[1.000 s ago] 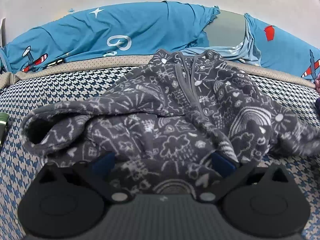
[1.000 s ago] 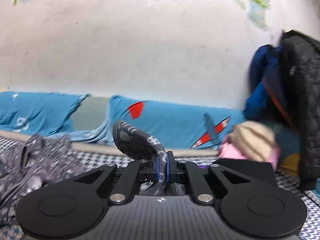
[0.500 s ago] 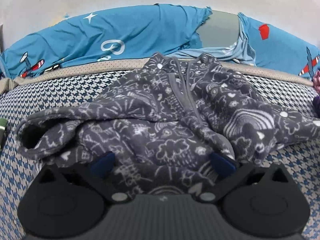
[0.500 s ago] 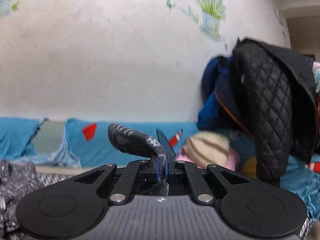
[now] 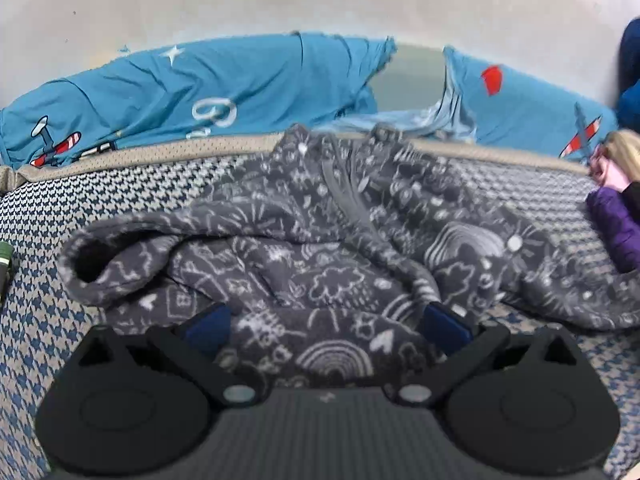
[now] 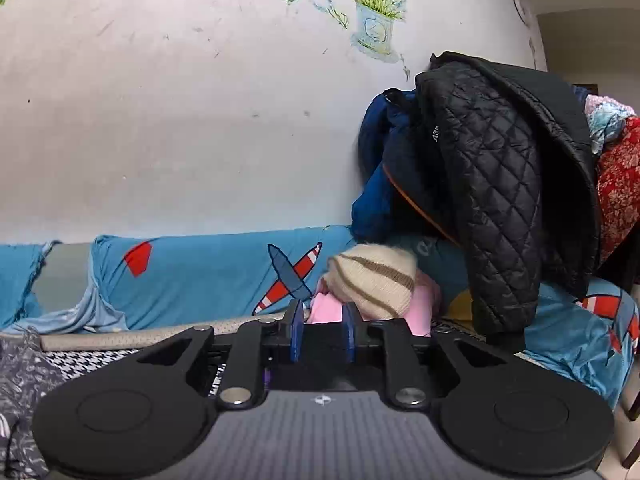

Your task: Fold clothes

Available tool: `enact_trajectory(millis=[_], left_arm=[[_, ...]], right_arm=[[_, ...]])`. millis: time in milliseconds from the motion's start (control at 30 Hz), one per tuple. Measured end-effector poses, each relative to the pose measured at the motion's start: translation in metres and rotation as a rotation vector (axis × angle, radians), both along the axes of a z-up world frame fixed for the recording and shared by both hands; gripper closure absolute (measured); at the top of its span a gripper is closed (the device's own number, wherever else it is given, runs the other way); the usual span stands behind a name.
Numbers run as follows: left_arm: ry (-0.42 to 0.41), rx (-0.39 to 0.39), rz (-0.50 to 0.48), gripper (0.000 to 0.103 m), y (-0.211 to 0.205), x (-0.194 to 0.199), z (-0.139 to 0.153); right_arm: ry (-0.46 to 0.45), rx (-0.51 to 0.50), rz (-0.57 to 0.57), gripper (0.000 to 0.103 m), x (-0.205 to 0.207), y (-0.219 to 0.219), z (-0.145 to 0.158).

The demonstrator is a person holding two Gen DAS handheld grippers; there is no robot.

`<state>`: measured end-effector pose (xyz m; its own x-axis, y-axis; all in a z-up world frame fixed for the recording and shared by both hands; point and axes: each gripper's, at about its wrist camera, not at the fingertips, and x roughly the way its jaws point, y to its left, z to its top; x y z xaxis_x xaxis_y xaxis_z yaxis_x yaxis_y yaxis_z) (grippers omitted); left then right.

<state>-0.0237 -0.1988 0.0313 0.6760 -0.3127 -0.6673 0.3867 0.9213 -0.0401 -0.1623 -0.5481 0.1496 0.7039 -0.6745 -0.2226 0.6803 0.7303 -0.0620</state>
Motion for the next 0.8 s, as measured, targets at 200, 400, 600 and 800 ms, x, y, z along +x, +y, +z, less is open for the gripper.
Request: enact_trajectory(millis=[200,400,600,800], left_arm=[[-0.047,-0.041,0.042,0.0,0.024,-0.01,0.01],[-0.069,-0.121,0.149,0.0,0.062,-0.003,0.017],[-0.149,-0.089,0.2,0.0,0.084,0.009,0.028],[-0.17,-0.039,0.128,0.0,0.077,0.035,0.03]], right_arm=[[0.001,0.001,0.055,0.083,0.005,0.011,0.0],[0.046,-0.006,0.16,0.078,0.026,0.037,-0.008],[0.088,-0.024,0.255,0.075,0.048,0.068,-0.015],[0.126,-0.057,0.351,0.07,0.064,0.104,-0.023]])
